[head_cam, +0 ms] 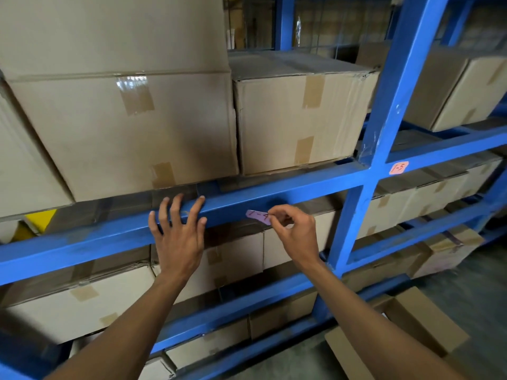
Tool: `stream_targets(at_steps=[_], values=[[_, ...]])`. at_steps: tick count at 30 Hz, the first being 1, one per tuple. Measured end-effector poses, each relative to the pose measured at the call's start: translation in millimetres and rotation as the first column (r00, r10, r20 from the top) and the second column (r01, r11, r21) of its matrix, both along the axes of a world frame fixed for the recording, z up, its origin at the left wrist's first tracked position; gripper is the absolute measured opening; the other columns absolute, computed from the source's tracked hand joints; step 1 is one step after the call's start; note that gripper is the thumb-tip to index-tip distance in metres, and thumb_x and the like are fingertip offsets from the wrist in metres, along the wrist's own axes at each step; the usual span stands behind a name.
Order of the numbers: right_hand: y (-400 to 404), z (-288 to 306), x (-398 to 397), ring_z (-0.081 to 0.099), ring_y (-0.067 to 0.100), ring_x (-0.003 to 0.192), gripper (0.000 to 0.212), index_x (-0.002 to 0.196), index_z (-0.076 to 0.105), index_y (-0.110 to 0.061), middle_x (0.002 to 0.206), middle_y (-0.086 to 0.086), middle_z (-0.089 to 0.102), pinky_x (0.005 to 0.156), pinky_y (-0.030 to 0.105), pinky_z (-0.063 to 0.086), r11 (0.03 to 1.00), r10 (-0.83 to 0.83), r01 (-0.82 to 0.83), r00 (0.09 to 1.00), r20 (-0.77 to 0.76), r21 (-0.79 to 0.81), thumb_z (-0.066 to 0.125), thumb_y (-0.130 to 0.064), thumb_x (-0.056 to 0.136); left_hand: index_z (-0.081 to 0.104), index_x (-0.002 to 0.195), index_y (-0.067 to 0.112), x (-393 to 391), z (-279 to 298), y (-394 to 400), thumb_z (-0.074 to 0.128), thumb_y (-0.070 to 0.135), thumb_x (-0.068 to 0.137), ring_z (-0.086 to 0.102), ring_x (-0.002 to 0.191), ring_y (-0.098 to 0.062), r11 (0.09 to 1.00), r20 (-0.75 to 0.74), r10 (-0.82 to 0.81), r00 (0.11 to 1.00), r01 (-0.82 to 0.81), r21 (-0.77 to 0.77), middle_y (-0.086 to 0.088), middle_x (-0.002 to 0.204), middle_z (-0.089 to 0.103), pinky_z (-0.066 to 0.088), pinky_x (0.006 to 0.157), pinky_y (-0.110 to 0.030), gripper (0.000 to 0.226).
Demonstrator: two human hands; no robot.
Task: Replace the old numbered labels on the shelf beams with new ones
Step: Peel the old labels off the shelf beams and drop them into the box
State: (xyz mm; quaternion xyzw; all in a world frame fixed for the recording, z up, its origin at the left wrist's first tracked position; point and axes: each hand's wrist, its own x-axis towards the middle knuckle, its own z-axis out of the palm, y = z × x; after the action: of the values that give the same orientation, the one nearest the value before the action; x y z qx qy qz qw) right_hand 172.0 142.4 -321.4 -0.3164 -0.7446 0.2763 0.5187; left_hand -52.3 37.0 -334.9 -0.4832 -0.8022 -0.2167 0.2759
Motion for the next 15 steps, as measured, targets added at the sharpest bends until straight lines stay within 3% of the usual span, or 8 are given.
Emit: stream_targets(at_steps=[3,5,11,15], values=[[7.8,0.8,32.8,0.063,0.009,0.072,0.014,0.090,0.072,-0.016,0.081,-0.001,0.070,0.066,0.021,0.052,0.997,-0.049,0.045,0.996,-0.070,-0.060,0.070,-0.003,0.084,0.034,0.149,0.034,22.9,-5.0,11.8,0.042,0.039,0.098,0.009,0.149,-0.042,0.995,0.053,-0.065,0.996,0.060,0.080,-0.019,0.158,0.020,-0.003,0.119,-0.057,0.052],[16.7,-3.4,55.2,0.062,0.005,0.071,0.017,0.088,0.071,-0.019,0.078,-0.004,0.070,0.066,0.016,0.050,0.986,-0.113,0.101,0.989,-0.092,-0.129,0.069,-0.003,0.085,0.031,0.151,0.034,48.8,-11.2,25.6,0.047,0.037,0.096,0.004,0.150,-0.041,0.980,0.030,-0.189,0.982,0.186,0.074,-0.019,0.160,0.014,-0.006,0.121,-0.055,0.058],[57.3,-35.8,146.9,0.063,-0.001,0.066,0.023,0.089,0.072,-0.024,0.076,-0.007,0.069,0.069,0.018,0.052,0.890,-0.338,0.271,0.932,-0.133,-0.366,0.067,-0.002,0.088,0.030,0.151,0.035,160.2,-43.1,89.0,0.043,0.036,0.091,-0.003,0.152,-0.035,0.812,0.142,-0.548,0.824,0.565,-0.147,-0.017,0.163,0.012,0.005,0.122,-0.055,0.062],[79.9,-67.2,208.5,0.063,-0.006,0.068,0.019,0.103,0.074,-0.015,0.076,-0.005,0.069,0.077,0.021,0.055,0.809,-0.450,0.398,0.893,-0.022,-0.433,0.068,-0.007,0.088,0.031,0.151,0.033,214.2,-74.8,133.7,0.040,0.037,0.094,0.009,0.152,-0.031,0.662,0.350,-0.632,0.692,0.716,-0.222,-0.013,0.162,0.018,0.017,0.122,-0.051,0.058]])
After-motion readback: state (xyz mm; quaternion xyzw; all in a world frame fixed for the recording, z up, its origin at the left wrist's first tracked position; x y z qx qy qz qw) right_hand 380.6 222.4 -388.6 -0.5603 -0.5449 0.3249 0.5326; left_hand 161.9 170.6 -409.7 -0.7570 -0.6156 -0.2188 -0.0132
